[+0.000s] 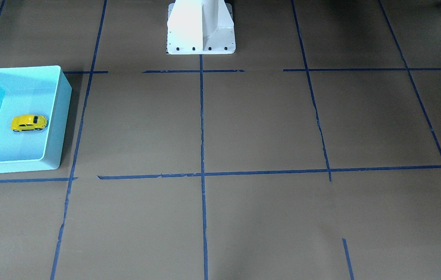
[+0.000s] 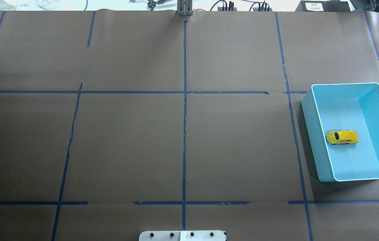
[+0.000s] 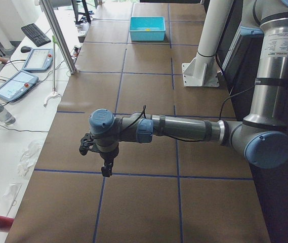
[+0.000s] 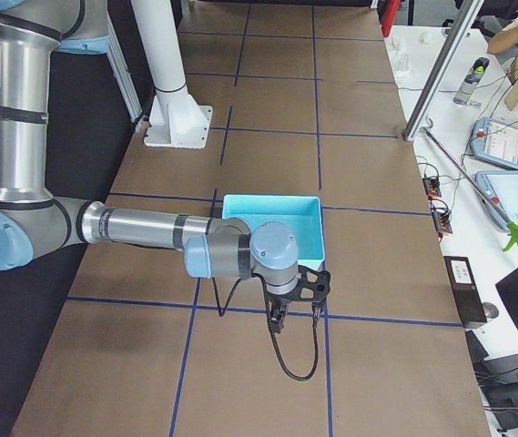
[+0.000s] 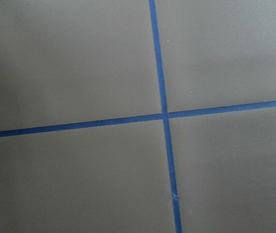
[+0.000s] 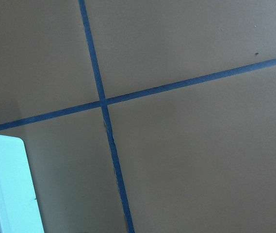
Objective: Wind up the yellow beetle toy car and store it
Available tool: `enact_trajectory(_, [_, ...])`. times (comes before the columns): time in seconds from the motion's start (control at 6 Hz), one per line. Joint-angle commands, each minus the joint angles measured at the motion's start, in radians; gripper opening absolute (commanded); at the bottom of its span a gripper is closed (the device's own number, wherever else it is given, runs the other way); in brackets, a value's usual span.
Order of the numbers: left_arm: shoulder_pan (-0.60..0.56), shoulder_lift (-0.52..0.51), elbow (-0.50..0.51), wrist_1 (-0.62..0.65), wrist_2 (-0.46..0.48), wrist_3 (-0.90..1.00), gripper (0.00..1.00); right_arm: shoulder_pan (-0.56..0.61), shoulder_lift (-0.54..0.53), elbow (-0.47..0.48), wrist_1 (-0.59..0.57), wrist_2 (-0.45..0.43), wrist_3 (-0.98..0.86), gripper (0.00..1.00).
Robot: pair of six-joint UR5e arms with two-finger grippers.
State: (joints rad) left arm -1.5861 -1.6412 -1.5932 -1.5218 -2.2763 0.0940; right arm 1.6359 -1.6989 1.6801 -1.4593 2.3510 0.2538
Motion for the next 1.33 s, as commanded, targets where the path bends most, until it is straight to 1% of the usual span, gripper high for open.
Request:
enact_trajectory(0.0, [0.001,-0.003,0.001,0.0,0.006,-0.002,1.0,-0.037,-0.002,0.021,-0.024,-0.001,-0.002,1.0])
enact_trajectory(0.5, [0.001,-0.008,0.007,0.0,-0.003,-0.008,1.0,-0.044,-0.011,0.023,-0.027,0.001,-0.045,1.0])
enact_trajectory(1.0, [0.001,-0.008,0.01,0.005,-0.006,-0.008,1.0,-0.05,-0.013,0.023,-0.027,0.001,-0.048,1.0])
enact_trajectory(1.17, [0.001,-0.005,0.012,0.003,-0.046,-0.007,1.0,-0.05,-0.013,0.023,-0.027,0.001,-0.05,1.0])
